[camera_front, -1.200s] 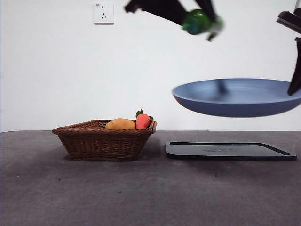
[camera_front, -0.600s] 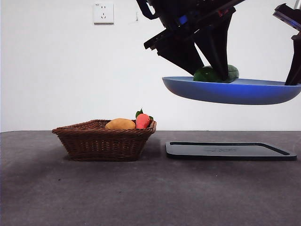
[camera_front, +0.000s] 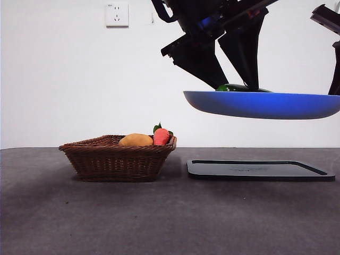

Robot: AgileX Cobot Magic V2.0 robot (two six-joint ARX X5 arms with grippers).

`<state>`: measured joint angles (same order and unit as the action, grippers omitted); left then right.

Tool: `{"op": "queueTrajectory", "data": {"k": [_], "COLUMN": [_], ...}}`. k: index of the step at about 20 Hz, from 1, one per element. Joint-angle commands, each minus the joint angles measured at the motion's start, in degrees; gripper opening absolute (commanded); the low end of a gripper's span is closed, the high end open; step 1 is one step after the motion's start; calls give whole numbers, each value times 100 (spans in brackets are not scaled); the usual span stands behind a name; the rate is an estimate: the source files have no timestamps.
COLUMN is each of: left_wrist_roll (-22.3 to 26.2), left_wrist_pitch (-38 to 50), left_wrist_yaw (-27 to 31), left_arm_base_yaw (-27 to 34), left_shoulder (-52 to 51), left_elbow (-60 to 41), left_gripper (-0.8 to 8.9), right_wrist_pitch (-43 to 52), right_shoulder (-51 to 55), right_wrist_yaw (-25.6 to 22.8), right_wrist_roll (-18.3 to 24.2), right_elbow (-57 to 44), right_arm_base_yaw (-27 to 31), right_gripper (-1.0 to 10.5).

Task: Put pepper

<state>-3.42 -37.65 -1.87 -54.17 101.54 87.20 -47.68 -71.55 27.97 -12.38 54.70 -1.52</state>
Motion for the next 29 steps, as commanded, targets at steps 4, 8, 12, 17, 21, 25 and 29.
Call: {"op": "queueTrajectory", "data": {"k": [4, 8, 12, 17, 21, 25, 29], "left_wrist_roll": [50, 50, 70, 70, 81, 109, 105], "left_wrist_pitch": [101, 111, 74, -140, -542, -820, -881], "left_wrist_yaw": [-4, 22, 37, 48, 332, 627, 636], "left_arm_base_yaw": [-61, -9, 98, 369, 555, 557, 557], "left_shoulder": [-212, -621, -1257, -2330, -3069, -3541, -3762], "left_elbow": [105, 114, 114, 114, 114, 114, 114], "left_gripper": [251, 251, 251, 251, 251, 251, 251], "right_wrist_pitch": [-37, -44, 61, 494, 597, 739, 981], "right_shoulder": [-48, -48, -157, -754, -1622, -2531, -3298], "right_wrist_yaw": [31, 17, -4, -142, -304, -306, -293], "right_wrist_roll": [-125, -225, -444, -693, -686, -686, -669], "right_elbow": [76, 76, 79, 227, 907, 1744, 2299], "right_arm_base_yaw": [-11, -11, -2, 7, 136, 365, 527], "right_gripper": [3, 3, 3, 3, 3, 3, 3]}}
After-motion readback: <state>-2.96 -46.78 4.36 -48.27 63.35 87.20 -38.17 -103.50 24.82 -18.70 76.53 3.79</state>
